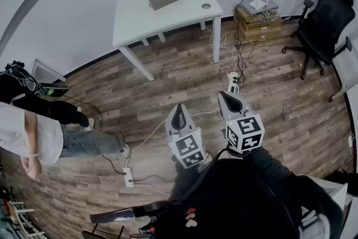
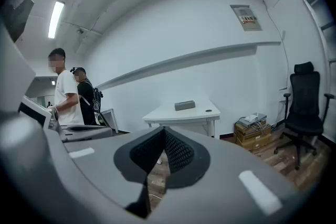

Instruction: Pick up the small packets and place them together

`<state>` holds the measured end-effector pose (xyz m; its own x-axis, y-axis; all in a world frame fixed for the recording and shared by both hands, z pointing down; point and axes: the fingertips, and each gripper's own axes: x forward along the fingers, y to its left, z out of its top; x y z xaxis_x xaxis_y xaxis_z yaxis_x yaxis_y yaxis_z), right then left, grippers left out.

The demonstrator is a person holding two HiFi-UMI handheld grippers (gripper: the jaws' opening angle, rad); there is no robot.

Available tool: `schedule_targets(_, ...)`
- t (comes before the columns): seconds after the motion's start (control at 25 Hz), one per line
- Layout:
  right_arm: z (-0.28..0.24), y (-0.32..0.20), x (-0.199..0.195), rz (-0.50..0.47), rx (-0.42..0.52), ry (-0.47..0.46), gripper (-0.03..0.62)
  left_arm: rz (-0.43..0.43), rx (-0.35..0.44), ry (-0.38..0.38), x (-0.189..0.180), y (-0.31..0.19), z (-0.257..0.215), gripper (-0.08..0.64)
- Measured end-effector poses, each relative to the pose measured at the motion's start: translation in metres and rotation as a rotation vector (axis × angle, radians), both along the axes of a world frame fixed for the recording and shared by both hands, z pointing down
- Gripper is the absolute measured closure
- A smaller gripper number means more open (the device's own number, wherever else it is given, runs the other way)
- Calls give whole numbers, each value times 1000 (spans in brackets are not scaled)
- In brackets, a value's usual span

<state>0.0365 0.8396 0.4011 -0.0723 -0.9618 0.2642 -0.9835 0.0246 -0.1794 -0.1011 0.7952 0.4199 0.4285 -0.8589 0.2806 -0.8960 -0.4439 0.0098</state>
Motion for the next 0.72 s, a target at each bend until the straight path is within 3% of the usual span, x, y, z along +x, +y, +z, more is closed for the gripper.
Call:
schedule_targets(0.52,4,-3,-12,5,7,-12,592,8,10,-1,-13,-4,-2,565)
schedule_targets(0.72,-5,-8,-9,20,54,-37,591,-38,24,6,-43,-15,-9,565)
